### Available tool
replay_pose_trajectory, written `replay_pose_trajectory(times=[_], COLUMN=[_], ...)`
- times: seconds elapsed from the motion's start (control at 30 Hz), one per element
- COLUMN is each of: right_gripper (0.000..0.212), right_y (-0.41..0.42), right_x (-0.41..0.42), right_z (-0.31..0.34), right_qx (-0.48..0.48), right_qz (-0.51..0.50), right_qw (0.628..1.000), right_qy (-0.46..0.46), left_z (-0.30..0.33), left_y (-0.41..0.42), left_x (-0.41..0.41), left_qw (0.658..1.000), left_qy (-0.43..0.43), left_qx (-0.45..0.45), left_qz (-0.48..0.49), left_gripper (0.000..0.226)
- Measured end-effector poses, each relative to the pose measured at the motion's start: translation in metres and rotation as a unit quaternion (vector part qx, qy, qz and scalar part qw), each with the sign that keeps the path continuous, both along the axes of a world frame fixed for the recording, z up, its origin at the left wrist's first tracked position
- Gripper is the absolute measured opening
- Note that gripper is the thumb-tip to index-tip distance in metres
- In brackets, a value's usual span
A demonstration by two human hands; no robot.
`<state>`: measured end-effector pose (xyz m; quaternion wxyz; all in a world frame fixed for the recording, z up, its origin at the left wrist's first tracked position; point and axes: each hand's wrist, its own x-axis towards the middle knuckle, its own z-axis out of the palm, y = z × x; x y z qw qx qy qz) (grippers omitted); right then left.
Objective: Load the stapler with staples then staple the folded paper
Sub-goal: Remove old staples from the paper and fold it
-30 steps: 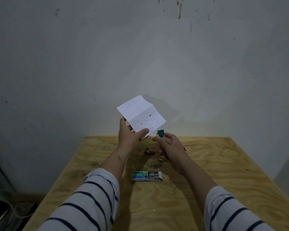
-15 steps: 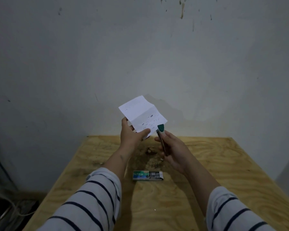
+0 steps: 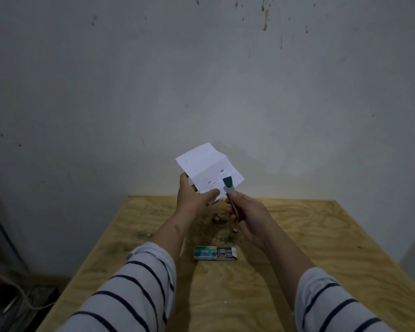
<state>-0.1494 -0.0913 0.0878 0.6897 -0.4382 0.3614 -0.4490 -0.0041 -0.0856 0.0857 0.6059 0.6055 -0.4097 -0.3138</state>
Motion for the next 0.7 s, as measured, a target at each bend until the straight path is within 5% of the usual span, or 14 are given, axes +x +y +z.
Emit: replay_pose_trajectory(times=[0.2, 0.3, 0.53, 0.7], right_gripper=[0.018, 0.031, 0.022, 0.038], right_y=[0.0, 0.002, 0.01, 0.009], right_x=[-0.006, -0.006, -0.006, -0.003], right_z=[0.001, 0.001, 0.008, 0.005], right_qx=[0.02, 0.033, 0.065, 0.077], right_qz=[-0.01, 0.008, 0.008, 0.019], right_qw=[1.0, 0.999, 0.993, 0.991], right_qy=[-0.015, -0.006, -0.099, -0.112], left_z=[0.0, -0.001, 0.009, 0.009], left_y=[0.004, 0.006, 0.01, 0.011], left_x=[-0.005, -0.009, -0.017, -0.016], left_qw=[0.999, 0.998, 0.999, 0.999], left_qy=[0.017, -0.004, 0.017, 0.016], left_qx=[0.012, 0.015, -0.006, -0.008], left_qz=[-0.048, -0.062, -0.048, -0.033], left_gripper=[0.083, 0.081, 0.018, 0.016])
